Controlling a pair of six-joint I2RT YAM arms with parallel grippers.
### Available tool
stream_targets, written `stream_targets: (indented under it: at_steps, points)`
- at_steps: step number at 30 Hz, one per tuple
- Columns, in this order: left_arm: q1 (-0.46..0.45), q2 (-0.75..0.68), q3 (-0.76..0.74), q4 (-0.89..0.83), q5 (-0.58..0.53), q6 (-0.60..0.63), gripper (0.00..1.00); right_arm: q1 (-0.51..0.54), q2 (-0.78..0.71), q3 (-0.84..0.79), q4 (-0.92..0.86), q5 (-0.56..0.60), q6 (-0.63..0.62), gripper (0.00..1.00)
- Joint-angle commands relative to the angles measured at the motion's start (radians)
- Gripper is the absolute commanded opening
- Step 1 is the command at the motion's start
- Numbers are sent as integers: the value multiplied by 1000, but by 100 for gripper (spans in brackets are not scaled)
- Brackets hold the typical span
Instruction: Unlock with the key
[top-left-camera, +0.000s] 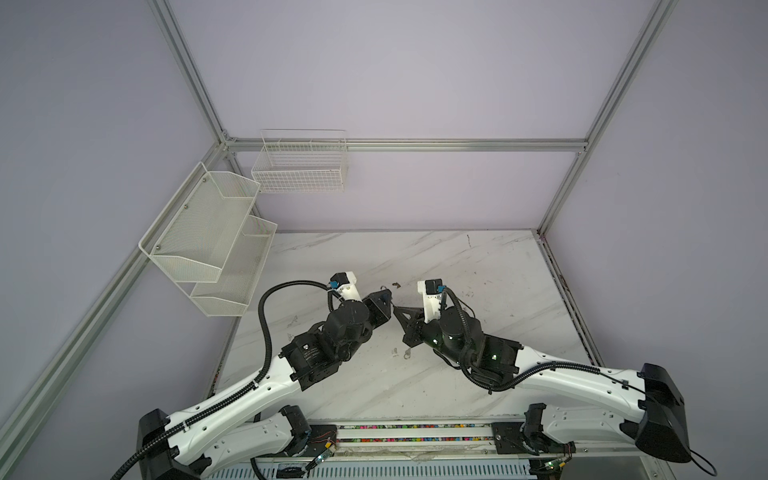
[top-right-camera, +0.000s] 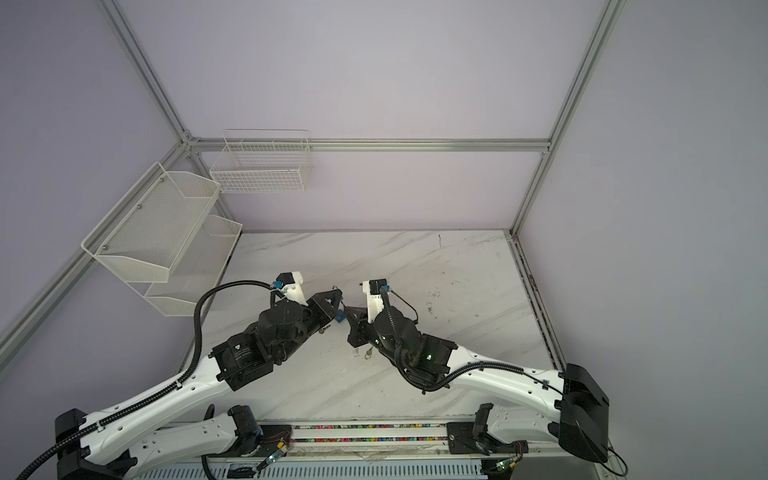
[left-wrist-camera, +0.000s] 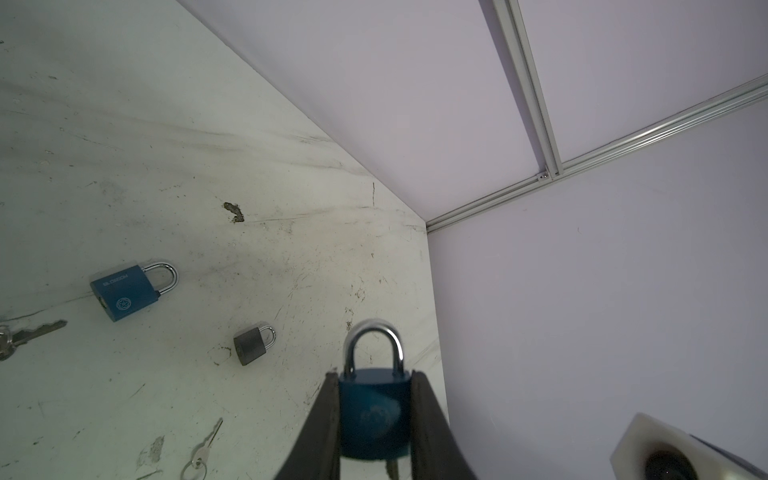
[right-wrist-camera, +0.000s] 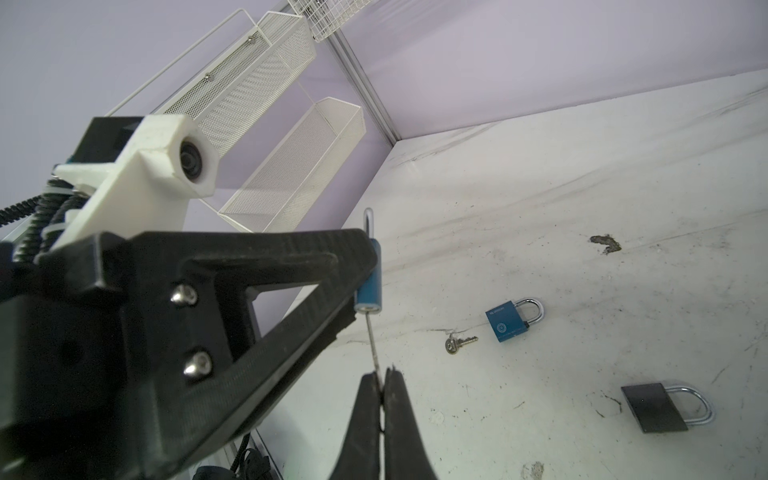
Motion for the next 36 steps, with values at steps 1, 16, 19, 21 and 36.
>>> stream_targets:
  at_steps: [1,16,19,21,36]
  points:
    - [0,-17,43,32,-8,23,0,-3,-9,4,4,19,-5,0]
    - [0,-6,41,58,24,13,0,-15,6,32,15,28,-11,0]
    - [0,3,41,66,26,12,0,-15,9,44,27,10,-17,0]
    - [0,7,43,73,29,12,0,-15,12,49,32,2,-23,0]
    - [-6,0,38,87,75,-110,0,-15,5,14,91,103,-77,0]
